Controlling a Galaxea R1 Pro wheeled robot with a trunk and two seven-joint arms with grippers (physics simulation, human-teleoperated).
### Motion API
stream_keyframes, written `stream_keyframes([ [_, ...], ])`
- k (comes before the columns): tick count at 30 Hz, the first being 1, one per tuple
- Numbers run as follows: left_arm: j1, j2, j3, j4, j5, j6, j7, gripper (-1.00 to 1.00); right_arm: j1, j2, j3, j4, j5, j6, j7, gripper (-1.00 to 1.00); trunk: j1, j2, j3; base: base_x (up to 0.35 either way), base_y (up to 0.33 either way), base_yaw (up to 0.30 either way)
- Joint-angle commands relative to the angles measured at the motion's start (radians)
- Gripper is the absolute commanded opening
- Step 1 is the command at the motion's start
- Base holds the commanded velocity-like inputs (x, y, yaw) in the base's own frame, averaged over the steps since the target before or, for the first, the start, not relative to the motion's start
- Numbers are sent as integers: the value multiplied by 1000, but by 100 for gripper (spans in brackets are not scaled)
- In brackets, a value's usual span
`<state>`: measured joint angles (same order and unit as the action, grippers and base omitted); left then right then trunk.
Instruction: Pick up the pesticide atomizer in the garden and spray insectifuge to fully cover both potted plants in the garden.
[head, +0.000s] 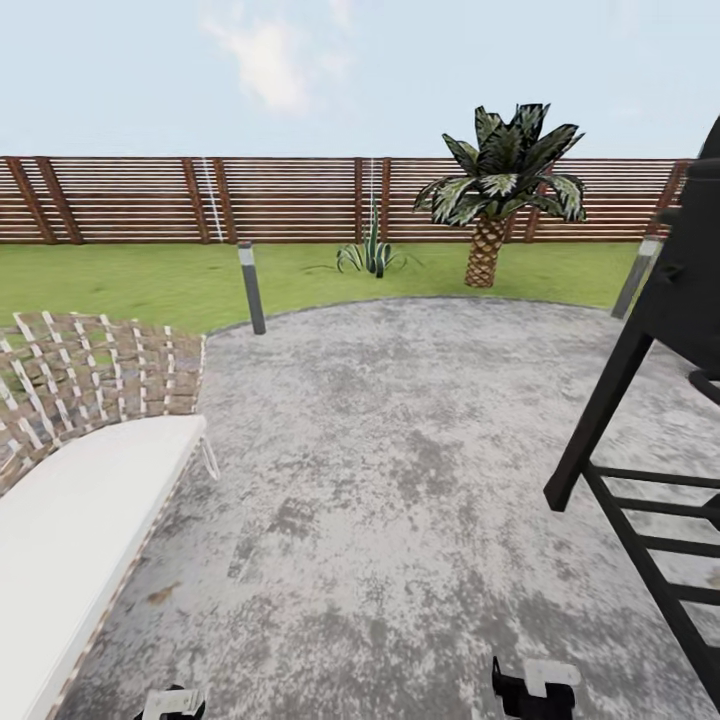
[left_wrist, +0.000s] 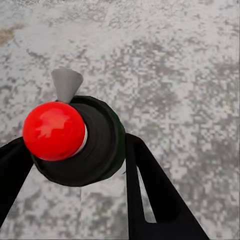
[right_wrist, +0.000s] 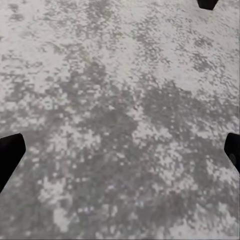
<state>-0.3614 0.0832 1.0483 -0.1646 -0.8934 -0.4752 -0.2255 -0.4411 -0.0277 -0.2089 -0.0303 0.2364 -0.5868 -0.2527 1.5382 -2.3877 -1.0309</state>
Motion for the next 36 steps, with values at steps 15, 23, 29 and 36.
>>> stream_keyframes([
  [15, -1, 0, 9, 0, -2, -2, -8, -100, -1, 0, -6, 1, 10, -2, -5, 100, 0, 0, -1, 340, 0, 0],
  [23, -1, 0, 9, -1, -2, -2, -8, -100, -1, 1, -6, 1, 10, -2, -5, 100, 0, 0, -1, 340, 0, -65],
  [29, -1, 1, 9, -1, -3, -3, -8, -100, -1, 2, -6, 1, 10, -2, -5, 100, 0, 0, -1, 340, 0, -156],
  [36, -1, 1, 9, -1, -4, -3, -8, -100, -1, 2, -6, 2, 13, -1, 0, 100, 0, 0, -1, 340, 0, -8],
])
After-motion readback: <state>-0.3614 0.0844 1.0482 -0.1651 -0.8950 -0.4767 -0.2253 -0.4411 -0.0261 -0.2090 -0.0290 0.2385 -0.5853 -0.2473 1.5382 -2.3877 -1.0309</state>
